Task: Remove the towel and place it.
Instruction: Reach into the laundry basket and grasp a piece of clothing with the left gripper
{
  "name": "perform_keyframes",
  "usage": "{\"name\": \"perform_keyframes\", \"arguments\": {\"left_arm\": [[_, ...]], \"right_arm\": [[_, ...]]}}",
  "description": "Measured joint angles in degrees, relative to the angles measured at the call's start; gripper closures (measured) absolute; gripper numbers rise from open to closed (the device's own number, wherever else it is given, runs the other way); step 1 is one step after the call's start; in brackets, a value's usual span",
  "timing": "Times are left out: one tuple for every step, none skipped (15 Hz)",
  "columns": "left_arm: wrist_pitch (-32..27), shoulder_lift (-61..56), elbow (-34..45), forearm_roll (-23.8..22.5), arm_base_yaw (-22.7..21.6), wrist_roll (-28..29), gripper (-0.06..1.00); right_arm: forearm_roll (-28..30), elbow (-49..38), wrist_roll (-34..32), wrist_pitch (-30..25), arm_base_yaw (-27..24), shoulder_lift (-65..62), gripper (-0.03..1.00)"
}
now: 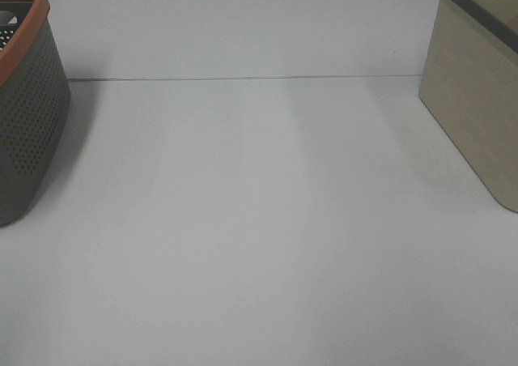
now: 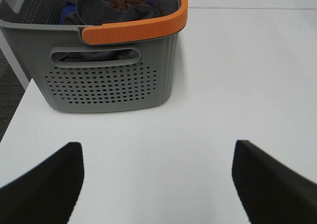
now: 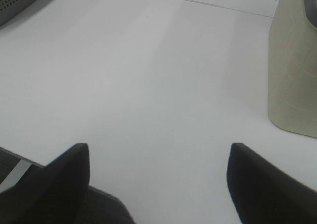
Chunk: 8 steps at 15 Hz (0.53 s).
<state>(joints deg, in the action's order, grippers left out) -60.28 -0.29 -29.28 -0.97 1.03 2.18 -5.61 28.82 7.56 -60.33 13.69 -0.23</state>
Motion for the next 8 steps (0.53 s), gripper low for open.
{"name": "perform_keyframes", "arguments": {"left_arm": [[0.0,0.0,0.0,0.0,0.0,0.0,0.18],[0.0,0.0,0.0,0.1,0.0,0.0,0.18],[0.0,0.2,0.0,0.1,0.0,0.0,0.18],[0.0,1.1,0.0,0.1,0.0,0.0,0.18],[0.0,1.5,-0.2,0.1,0.0,0.0,0.18],[0.0,2.3,-0.9,0.1,0.0,0.0,0.18],[0.1,3.0,-1.7,0.1,0.0,0.0,0.18],[0.1,4.0,-2.6,0.1,0.0,0.0,0.18]], "right_arm": [[0.0,0.0,0.0,0.0,0.0,0.0,0.22],[0.0,0.0,0.0,0.0,0.0,0.0,0.22],[0.0,0.0,0.0,0.0,0.0,0.0,0.22],[0.0,0.0,0.0,0.0,0.0,0.0,0.22],[0.0,0.0,0.0,0.0,0.0,0.0,0.22],[0.0,0.0,0.0,0.0,0.0,0.0,0.22],[0.0,0.0,0.0,0.0,0.0,0.0,0.22],[0.0,0.0,0.0,0.0,0.0,0.0,0.22]]}}
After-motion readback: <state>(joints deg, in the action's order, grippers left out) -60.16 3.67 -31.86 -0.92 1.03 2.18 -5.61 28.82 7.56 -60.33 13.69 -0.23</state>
